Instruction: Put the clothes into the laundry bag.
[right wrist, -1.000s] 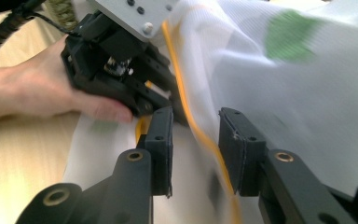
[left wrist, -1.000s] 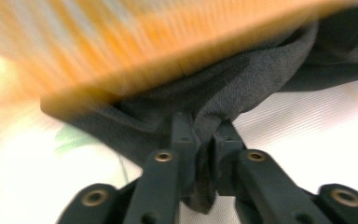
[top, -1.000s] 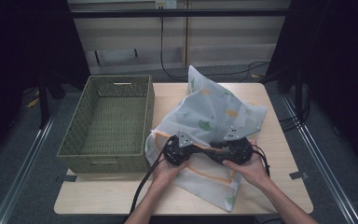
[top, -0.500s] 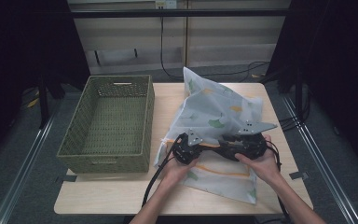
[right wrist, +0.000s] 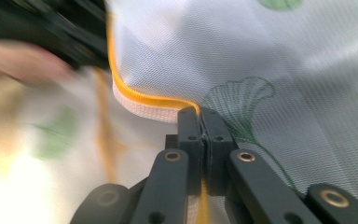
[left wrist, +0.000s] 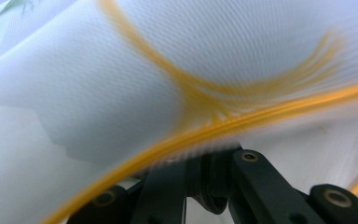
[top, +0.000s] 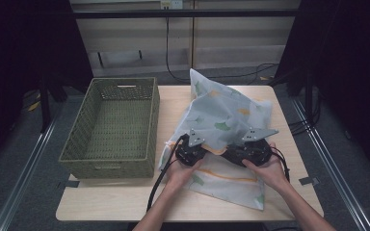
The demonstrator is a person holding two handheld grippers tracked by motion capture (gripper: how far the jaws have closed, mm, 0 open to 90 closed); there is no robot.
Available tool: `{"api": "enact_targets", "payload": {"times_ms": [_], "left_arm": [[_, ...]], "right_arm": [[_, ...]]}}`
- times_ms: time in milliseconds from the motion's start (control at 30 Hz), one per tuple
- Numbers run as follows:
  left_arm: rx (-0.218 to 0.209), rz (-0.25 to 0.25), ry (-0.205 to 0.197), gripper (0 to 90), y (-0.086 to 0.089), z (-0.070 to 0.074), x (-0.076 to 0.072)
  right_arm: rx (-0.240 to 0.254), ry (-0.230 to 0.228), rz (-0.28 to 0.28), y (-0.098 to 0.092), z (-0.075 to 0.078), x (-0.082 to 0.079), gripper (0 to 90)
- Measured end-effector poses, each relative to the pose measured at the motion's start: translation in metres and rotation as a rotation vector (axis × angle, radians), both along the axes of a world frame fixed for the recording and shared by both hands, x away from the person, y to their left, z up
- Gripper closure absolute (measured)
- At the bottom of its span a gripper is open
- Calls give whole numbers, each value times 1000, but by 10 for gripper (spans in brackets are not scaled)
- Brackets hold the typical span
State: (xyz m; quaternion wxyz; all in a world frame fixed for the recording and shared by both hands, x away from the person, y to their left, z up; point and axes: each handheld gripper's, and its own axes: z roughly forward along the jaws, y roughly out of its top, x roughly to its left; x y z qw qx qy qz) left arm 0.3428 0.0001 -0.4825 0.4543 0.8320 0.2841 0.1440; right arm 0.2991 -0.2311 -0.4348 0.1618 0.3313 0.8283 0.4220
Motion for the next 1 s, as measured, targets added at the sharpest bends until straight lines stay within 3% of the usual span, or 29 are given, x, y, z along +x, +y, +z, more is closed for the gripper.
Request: {"api": "enact_targets", "payload": {"times_ms": [67,167,233,300,400,500,633,700,733,800,900,1000], "left_arm": [[-24,23,-5,868,-2,0,2],[-78,87,-20,869,-3,3,6],[-100,115,-23,869,-1,3,8],[-81,143,-26,869,0,1,11],[-41,139,-28,840,-1,-5,11],[-9,132,-4,728,4,-6,11],[9,115,-39,591,20,2,-7],[-19,100,-33,560,30,5,-18],[-15,96,-60,556,35,7,-24],[-37,61,-68,565,45,13,-34],[-89,-3,-109,652,54,25,-47],[-141,-39,-121,676,55,38,-52]], "right_arm": [[49,-17,23,3,12,-7,889],[133,10,72,4,22,-16,891],[139,38,101,6,21,-22,891],[151,81,124,6,13,-27,891],[114,133,131,4,-5,-29,891],[94,170,126,5,-18,-26,890],[77,180,123,7,-25,-21,888],[82,186,122,7,-26,-21,887],[77,185,122,6,-26,-21,887],[56,186,118,6,-28,-20,886],[40,205,120,5,-33,-19,883],[12,225,116,5,-39,-16,881]]}}
